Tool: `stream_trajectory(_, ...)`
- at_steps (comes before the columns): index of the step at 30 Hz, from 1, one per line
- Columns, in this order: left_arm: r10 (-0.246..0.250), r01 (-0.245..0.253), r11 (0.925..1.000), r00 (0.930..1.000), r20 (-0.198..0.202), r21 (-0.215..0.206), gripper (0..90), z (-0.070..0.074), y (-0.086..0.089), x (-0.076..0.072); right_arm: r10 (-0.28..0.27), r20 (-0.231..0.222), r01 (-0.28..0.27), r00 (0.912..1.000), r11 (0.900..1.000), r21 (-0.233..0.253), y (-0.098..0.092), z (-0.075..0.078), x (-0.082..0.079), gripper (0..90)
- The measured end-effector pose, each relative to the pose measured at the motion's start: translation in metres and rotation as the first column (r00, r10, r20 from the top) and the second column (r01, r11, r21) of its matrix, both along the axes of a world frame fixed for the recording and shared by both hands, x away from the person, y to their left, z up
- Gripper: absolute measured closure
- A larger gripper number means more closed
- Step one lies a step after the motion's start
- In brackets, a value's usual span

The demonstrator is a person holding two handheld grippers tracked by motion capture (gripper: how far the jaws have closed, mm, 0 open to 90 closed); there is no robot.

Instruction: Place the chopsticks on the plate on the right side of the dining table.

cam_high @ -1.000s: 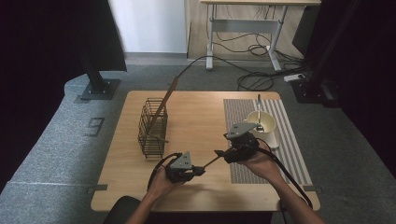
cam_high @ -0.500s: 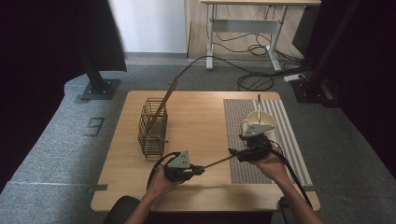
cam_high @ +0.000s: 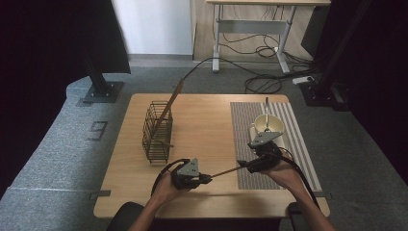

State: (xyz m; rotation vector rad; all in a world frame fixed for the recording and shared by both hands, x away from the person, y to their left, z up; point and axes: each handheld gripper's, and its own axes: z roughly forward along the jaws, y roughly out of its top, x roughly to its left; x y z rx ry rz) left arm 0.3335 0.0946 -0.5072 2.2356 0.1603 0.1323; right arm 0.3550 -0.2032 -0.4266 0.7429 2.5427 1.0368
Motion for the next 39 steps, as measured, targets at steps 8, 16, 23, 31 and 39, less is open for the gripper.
stream_trajectory(8, -0.018, 0.018, 0.9986, 0.9997, -0.016, 0.05, 85.1, -0.003, -0.007, -0.001, 0.117, -0.063, -0.119, 0.9912, 0.992, -0.037, 0.006, -0.014, -0.014, 17.3)
stream_trajectory(16, -0.033, 0.036, 0.9956, 0.9991, -0.026, 0.087, 85.1, -0.005, -0.011, -0.002, 0.204, -0.099, -0.214, 0.974, 0.97, -0.114, 0.024, -0.028, -0.021, 35.4)
stream_trajectory(23, -0.043, 0.048, 0.9924, 0.9982, -0.04, 0.114, 85.1, -0.007, -0.014, -0.003, 0.243, -0.119, -0.261, 0.9626, 0.95, -0.171, 0.034, -0.038, -0.023, 53.0)
stream_trajectory(31, -0.049, 0.055, 0.9902, 0.9977, -0.048, 0.129, 85.0, -0.008, -0.016, -0.003, 0.268, -0.138, -0.292, 0.9535, 0.936, -0.198, 0.038, -0.042, -0.025, 68.4)
stream_trajectory(39, -0.05, 0.054, 0.9905, 0.9981, -0.035, 0.126, 83.0, -0.008, -0.016, -0.003, 0.309, -0.176, -0.343, 0.9348, 0.911, -0.227, 0.039, -0.045, -0.027, 75.7)
